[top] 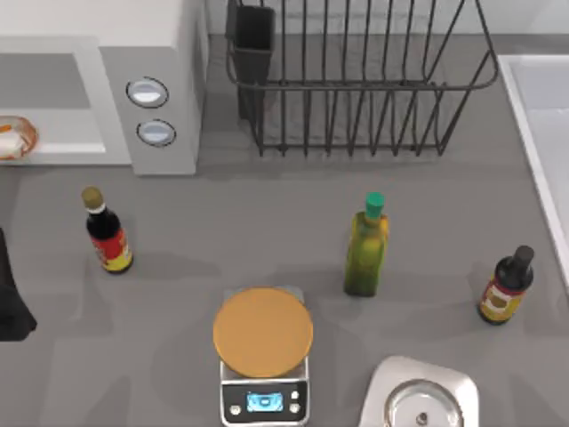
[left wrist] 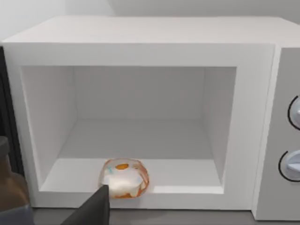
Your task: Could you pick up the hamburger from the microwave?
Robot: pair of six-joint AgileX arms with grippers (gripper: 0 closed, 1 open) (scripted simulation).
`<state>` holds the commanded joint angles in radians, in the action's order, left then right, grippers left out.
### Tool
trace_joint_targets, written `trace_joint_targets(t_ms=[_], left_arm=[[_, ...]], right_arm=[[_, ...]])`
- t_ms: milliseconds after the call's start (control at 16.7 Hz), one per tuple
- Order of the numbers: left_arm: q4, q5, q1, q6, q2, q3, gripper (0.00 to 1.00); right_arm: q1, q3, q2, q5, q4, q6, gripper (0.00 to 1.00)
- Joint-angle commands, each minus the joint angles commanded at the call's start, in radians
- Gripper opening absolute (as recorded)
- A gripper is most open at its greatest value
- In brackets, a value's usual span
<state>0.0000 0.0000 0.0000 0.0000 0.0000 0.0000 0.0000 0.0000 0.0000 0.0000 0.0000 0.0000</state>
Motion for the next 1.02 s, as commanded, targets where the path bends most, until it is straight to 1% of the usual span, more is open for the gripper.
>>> trace_joint_targets(t_ms=[540,660,840,1020], left_arm=[[0.000,0.000,0.000,0.000,0.000,0.000,1.00],[0.014,0.003,0.001,0.001,0.028,0.010,1.00],[0.073,0.014,0.007,0.005,0.143,0.052,1.00],[0.171,0.033,0.016,0.012,0.335,0.121,1.00]], right_arm=[[0.000,0.000,0.000,0.000,0.000,0.000,1.00],[0.000,0.000,0.000,0.000,0.000,0.000,1.00],[0.000,0.000,0.000,0.000,0.000,0.000,1.00],[0.000,0.000,0.000,0.000,0.000,0.000,1.00]])
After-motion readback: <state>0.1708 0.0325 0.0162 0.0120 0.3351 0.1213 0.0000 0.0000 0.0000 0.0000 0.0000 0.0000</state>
